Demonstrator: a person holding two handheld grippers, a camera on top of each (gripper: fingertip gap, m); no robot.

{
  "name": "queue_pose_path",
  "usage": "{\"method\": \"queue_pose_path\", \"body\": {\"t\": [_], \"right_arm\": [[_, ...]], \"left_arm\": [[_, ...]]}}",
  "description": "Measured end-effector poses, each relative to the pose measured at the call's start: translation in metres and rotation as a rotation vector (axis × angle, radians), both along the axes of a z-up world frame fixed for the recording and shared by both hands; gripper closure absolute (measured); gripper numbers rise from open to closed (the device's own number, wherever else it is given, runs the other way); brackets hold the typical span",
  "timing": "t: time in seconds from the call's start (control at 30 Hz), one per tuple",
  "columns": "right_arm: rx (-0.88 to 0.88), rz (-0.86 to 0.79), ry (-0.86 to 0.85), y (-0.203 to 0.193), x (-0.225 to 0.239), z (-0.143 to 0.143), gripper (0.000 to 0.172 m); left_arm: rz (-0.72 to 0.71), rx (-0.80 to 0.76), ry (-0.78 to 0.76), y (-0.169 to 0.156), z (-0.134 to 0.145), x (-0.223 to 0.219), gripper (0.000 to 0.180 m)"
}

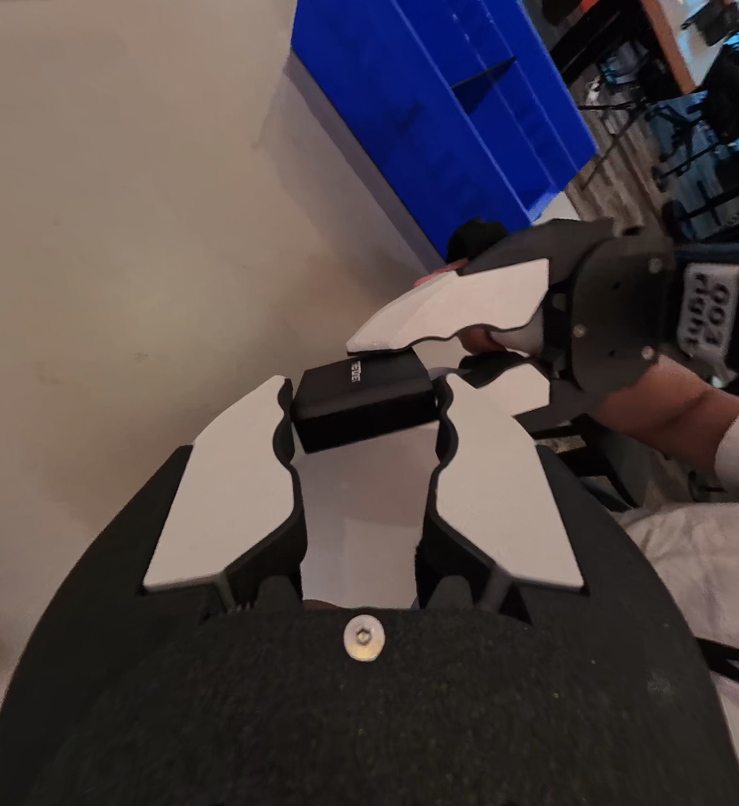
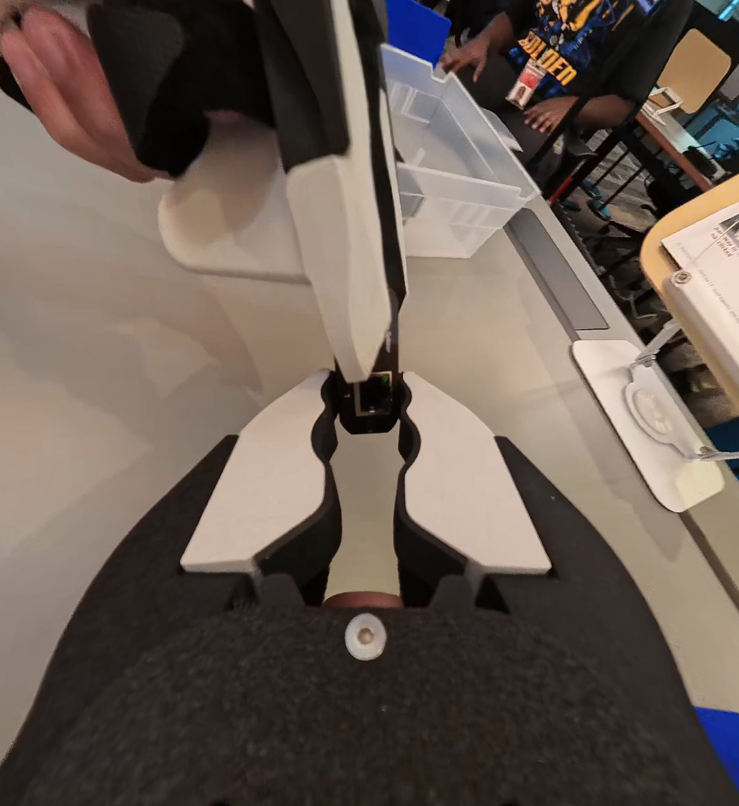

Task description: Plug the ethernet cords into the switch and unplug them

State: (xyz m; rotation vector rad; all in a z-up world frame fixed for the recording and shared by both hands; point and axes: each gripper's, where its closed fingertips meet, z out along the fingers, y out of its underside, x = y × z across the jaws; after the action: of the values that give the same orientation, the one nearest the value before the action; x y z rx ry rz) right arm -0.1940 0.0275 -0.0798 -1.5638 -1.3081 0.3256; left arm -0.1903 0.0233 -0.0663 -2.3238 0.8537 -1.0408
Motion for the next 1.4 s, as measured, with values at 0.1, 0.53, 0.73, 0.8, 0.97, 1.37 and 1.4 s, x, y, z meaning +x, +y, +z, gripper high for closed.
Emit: {"method": "queue_pose_path", "body": {"t": [0.1, 0.53, 0.73, 0.8, 0.97, 1.37, 1.4], "right_arm": [[-0.071, 0.008, 0.061, -0.001, 0.004, 0.002, 0.149], [-0.53, 0.351, 0.605, -0.061, -0.013, 0.033, 0.149], [-0.637, 0.369, 0.686, -0.067, -0.013, 0.025, 0.149], [-0.658, 0.367, 0.69, -0.069, -0.015, 0.021, 0.149], [-0.695, 0.366, 0.721, -0.066, -0.011, 0.019, 0.149], [-0.66, 0.394, 0.604, -0.064, 0.004, 0.013, 0.141], [-0.641, 0.387, 0.571, -0.062, 0.007, 0.012, 0.14]], "left_arm": [[-0.022, 0.069, -0.078, -0.004, 0.01, -0.016, 0.107], [-0.107, 0.306, -0.547, -0.059, 0.003, -0.014, 0.135], [-0.134, 0.366, -0.508, -0.064, 0.002, -0.003, 0.132], [-0.14, 0.398, -0.479, -0.064, 0.0, -0.001, 0.135], [-0.125, 0.426, -0.446, -0.062, -0.005, 0.001, 0.152], [-0.195, 0.518, -0.195, -0.059, -0.021, -0.014, 0.157], [-0.2, 0.537, -0.134, -0.056, -0.024, -0.017, 0.157]]}}
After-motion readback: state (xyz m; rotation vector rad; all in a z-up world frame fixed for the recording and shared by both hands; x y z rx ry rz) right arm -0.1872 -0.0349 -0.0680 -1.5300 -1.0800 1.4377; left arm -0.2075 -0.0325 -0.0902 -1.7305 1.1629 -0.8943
